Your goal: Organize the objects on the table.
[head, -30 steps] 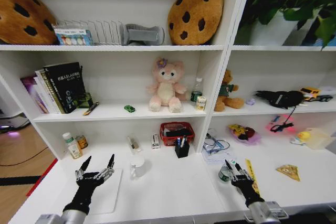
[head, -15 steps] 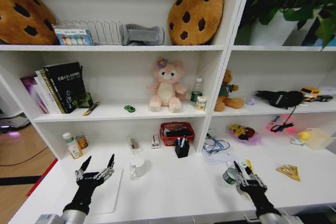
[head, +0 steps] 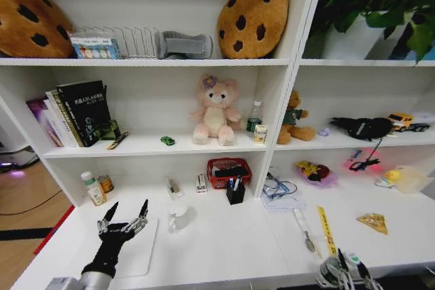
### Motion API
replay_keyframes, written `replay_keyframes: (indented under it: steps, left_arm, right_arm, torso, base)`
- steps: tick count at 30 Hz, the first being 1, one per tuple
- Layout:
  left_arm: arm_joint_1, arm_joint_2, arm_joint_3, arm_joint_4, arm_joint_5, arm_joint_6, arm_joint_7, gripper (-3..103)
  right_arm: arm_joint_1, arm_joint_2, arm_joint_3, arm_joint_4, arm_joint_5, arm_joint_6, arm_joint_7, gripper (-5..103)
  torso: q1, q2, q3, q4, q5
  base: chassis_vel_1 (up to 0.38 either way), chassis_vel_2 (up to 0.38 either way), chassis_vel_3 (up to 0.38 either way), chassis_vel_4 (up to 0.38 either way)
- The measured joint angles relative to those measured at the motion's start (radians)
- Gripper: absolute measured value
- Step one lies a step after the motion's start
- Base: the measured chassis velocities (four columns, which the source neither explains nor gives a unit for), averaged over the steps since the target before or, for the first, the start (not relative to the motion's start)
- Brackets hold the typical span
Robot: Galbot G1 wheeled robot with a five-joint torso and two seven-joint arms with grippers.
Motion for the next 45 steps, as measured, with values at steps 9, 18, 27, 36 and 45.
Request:
replay_keyframes:
  steps: [9,18,27,36,45]
  left_arm:
    - [0.0,0.0,0.0,0.0,0.0,0.0,0.0,100]
    - [0.0,0.0,0.0,0.0,0.0,0.0,0.0,100]
    - [0.0,0.0,0.0,0.0,0.0,0.0,0.0,100]
    - [0.0,0.0,0.0,0.0,0.0,0.0,0.0,100]
    - [0.0,0.0,0.0,0.0,0.0,0.0,0.0,100]
  right_arm:
    - [0.152,0.036,-0.074,-0.414,-0.032,0.083,0.03,30]
    - [0.361,-0.002,-0.106,-0.749,-0.015,0.105,-0.007,30]
    - [0.619,-0.052,-0.104,-1.13,-0.037,0.145,-0.052,30]
    - [0.797,-0.125,-0.086,-1.29,0.038,0.114,-0.09,30]
    - [0.76,-0.114,-0.087,-1.279,0.001,0.127,-0.098,54]
  torso:
    - [0.0,0.0,0.0,0.0,0.0004]
    - [0.0,0.0,0.0,0.0001,0.0004]
    - [0.0,0.0,0.0,-0.0003,0.0005]
    - [0.0,0.0,0.0,0.0004,0.0001]
    - [0.0,0.0,0.0,-0.0005,0.0004]
  base:
    - [0.0,0.0,0.0,0.0]
    - [0.0,0.0,0.0,0.0]
    - [0.0,0.0,0.0,0.0]
    - [0.0,0.0,0.0,0.0]
    - [0.0,0.0,0.0,0.0]
